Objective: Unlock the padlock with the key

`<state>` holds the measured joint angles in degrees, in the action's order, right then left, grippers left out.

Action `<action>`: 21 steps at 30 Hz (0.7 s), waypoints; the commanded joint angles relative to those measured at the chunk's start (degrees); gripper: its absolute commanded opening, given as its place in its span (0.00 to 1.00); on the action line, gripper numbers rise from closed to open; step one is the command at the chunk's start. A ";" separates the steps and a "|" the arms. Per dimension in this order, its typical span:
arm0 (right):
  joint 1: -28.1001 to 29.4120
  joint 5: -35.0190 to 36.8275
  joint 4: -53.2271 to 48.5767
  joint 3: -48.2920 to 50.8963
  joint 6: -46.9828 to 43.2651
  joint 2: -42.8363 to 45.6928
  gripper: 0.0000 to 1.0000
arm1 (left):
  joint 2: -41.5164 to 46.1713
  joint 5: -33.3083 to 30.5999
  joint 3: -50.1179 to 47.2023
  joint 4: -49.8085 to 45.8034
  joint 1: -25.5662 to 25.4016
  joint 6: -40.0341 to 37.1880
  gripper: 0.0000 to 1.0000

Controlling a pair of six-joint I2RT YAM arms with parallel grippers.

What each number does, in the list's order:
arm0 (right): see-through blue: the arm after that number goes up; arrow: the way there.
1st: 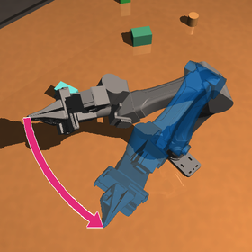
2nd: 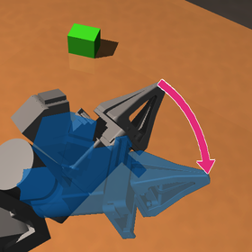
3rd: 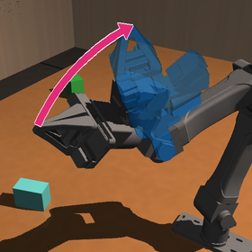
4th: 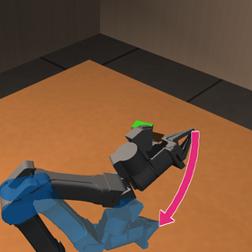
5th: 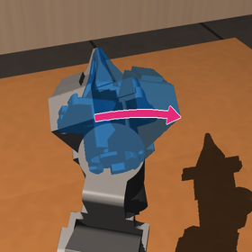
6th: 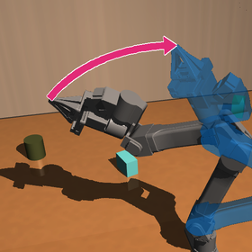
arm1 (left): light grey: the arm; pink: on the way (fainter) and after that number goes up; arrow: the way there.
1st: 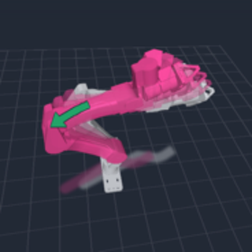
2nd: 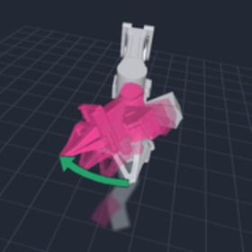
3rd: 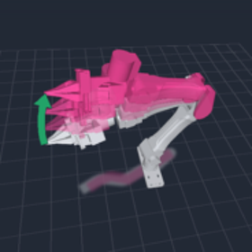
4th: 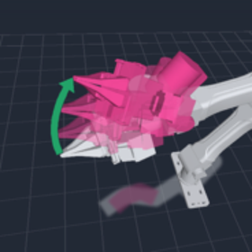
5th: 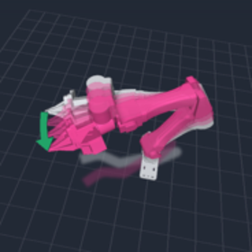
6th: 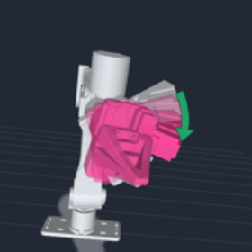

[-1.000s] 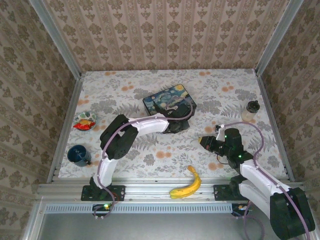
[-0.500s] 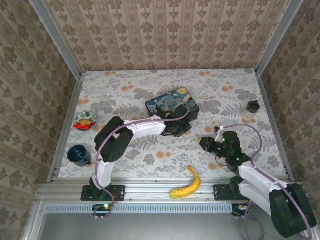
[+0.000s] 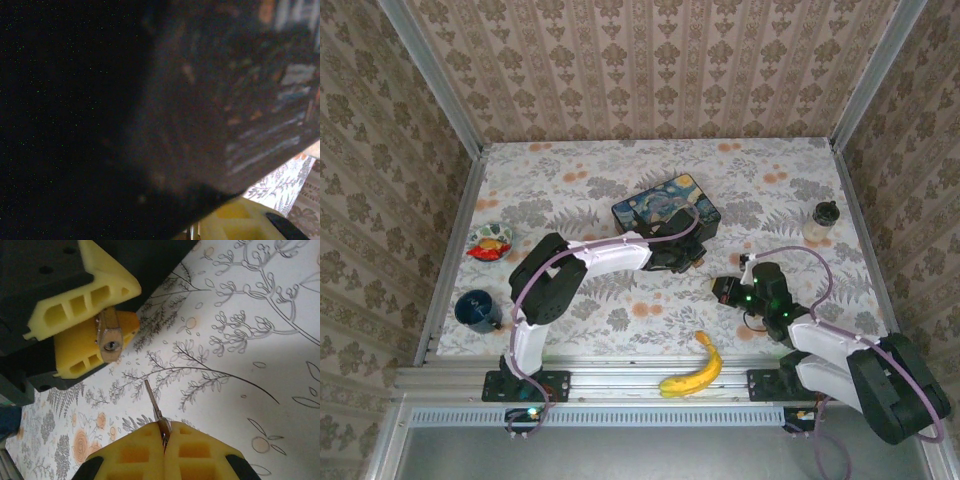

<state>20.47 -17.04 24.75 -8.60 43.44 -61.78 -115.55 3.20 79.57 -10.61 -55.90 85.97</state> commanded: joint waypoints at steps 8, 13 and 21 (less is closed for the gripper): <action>0.71 3.94 4.18 -3.22 -0.34 -2.76 0.00 | -0.46 3.12 0.63 3.39 -0.67 3.23 0.00; 0.81 3.77 6.26 -3.88 0.15 -4.93 0.00 | -0.81 3.56 0.39 4.15 -0.67 3.67 0.00; 1.15 3.76 6.94 -4.23 0.24 -5.31 0.00 | -1.13 3.74 0.08 4.98 -0.55 4.00 0.00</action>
<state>21.17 -14.90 29.91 -11.42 43.70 -67.13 -115.77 4.03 79.57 -8.71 -55.88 87.39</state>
